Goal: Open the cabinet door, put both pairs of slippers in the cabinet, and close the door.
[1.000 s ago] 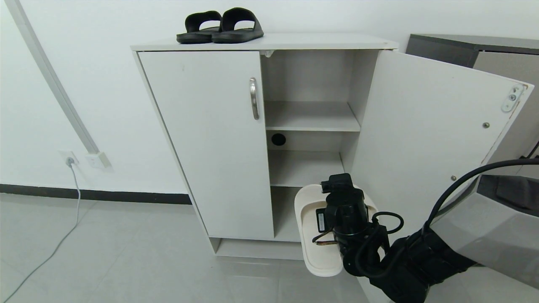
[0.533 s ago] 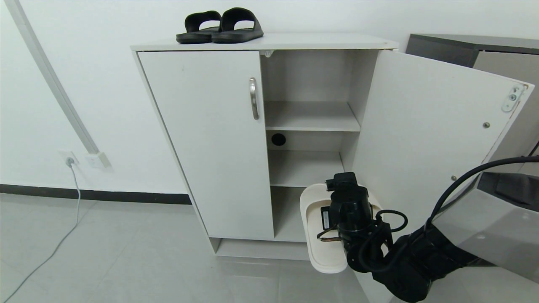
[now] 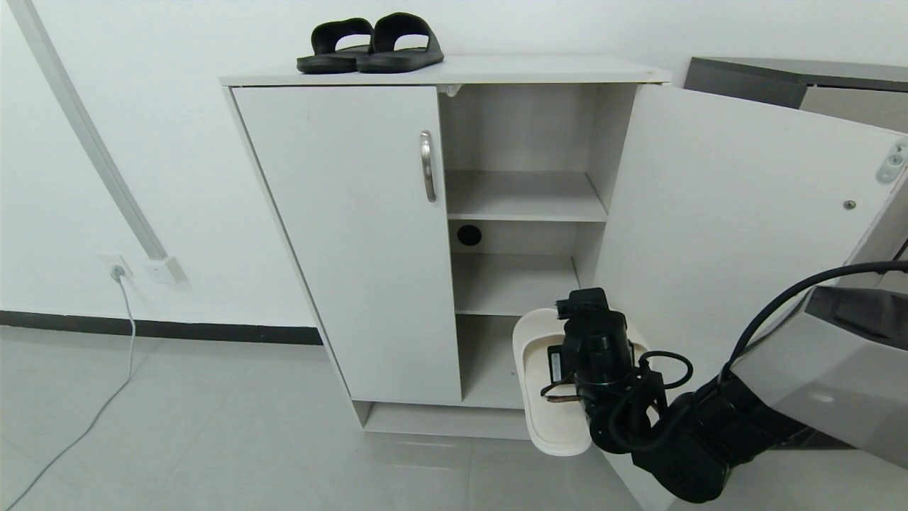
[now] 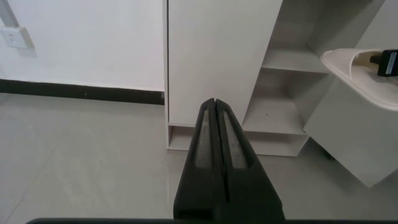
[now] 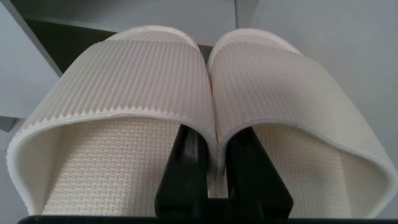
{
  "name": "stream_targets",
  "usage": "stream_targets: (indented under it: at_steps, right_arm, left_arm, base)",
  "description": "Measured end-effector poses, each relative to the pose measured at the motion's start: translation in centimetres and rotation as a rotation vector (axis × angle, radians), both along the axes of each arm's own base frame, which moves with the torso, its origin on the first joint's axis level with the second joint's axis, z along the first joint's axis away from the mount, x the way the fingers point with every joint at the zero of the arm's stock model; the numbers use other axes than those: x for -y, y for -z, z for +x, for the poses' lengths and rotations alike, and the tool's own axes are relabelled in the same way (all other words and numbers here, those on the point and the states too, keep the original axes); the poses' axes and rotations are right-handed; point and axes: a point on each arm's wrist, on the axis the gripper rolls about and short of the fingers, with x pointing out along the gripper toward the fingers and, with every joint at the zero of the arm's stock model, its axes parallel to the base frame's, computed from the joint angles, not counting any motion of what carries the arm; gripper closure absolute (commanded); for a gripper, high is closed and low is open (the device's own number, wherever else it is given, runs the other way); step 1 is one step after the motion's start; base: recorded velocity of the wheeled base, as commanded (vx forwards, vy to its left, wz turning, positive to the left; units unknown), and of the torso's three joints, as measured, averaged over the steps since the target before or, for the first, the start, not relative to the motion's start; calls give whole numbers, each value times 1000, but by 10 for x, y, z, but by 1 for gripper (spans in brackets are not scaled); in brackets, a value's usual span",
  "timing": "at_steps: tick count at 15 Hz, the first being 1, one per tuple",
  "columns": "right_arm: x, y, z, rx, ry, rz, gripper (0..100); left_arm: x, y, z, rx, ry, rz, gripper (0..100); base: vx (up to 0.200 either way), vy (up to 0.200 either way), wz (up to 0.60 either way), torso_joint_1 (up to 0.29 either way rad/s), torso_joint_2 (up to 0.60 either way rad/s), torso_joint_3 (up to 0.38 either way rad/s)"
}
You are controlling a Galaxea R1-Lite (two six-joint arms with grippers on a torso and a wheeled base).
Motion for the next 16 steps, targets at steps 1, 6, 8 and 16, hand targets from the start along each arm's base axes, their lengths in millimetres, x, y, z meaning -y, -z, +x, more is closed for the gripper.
stream_targets:
  at_steps: [1,6,8,16]
  right_arm:
    - [0,0,0,-1,0,-1,100]
    - [1,2,-1,-5,0,-5,100]
    - [0,1,-1,-4,0,-3,100]
    - [-48,-6,1,49,-133,73,100]
  left_arm:
    - [0,0,0,0,0,0,100]
    - [0,0,0,0,0,0,100]
    - [0,0,0,0,0,0,100]
    - [0,0,0,0,-4,0,100]
  base:
    - [0,0,0,0,0,0]
    - [0,0,0,0,0,0]
    - [0,0,0,0,0,0]
    - [0,0,0,0,0,0]
